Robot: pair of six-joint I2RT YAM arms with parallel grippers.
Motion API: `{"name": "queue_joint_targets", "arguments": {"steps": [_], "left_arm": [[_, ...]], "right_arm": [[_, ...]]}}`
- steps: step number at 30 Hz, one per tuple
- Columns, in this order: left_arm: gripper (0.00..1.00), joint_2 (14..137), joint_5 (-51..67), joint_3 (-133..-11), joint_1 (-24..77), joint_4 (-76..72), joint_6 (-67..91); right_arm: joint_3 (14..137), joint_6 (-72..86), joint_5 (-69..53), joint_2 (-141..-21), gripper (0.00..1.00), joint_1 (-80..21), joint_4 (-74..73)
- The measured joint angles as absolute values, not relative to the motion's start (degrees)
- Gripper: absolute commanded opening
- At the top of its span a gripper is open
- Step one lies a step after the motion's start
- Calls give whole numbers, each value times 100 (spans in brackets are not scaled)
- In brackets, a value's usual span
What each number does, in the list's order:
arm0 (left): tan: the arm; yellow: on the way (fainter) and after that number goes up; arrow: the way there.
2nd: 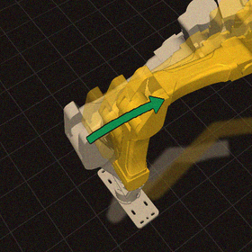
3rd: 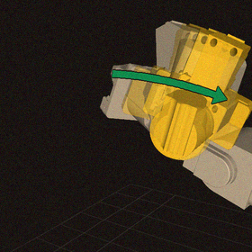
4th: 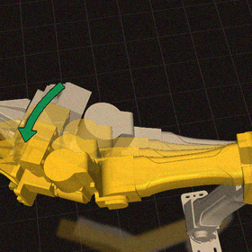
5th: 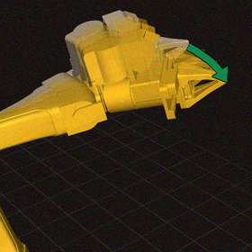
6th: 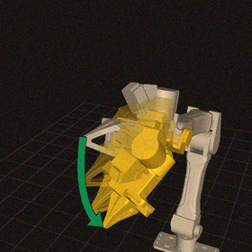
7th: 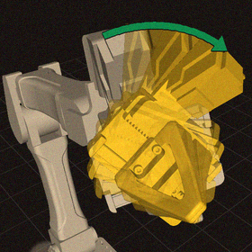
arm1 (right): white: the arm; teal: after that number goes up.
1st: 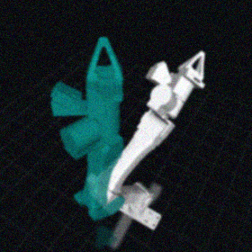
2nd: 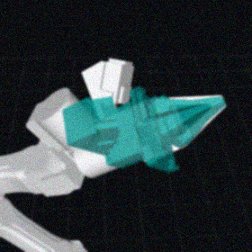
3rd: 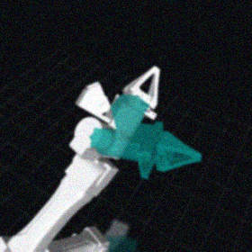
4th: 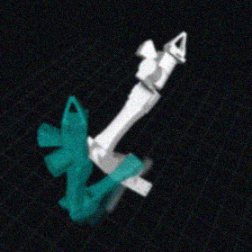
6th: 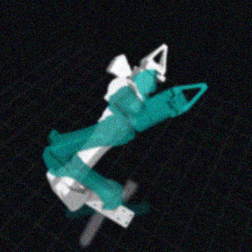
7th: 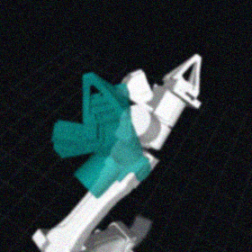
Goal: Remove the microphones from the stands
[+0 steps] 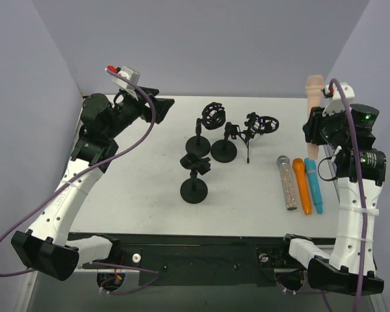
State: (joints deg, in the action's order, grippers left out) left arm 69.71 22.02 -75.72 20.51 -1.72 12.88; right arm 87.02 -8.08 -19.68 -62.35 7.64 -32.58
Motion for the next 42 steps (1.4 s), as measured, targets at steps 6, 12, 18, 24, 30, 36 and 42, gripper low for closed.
{"name": "queue_joint_targets", "arguments": {"steps": [6, 12, 18, 24, 30, 36, 42], "left_arm": [[75, 7035, 2095, -7579, 2014, -47, 1116], [75, 7061, 2056, -7618, 2016, 202, 954], [75, 7083, 1931, -7728, 2032, 567, 657], [75, 7150, 1820, -7856, 2053, 873, 403], [75, 7161, 1761, -7955, 2053, 1092, 217], [76, 7164, 1717, -7966, 2058, 1160, 130], [75, 7181, 1721, -7966, 2058, 1157, 130]], "right_arm": [[7279, -2104, -1245, -6665, 0, 1835, -4130], [7074, -2825, -537, -8016, 0, 2609, -4265], [7050, -3186, -86, -8842, 0, 2849, -3750], [7175, -3352, 154, -9758, 0, 2847, -3378], [7164, -3507, 370, -10254, 2, 2849, -3181], [6954, -3616, 416, -10265, 14, 2849, -3105], [6858, -3625, 405, -10396, 26, 2849, -3190]]}}
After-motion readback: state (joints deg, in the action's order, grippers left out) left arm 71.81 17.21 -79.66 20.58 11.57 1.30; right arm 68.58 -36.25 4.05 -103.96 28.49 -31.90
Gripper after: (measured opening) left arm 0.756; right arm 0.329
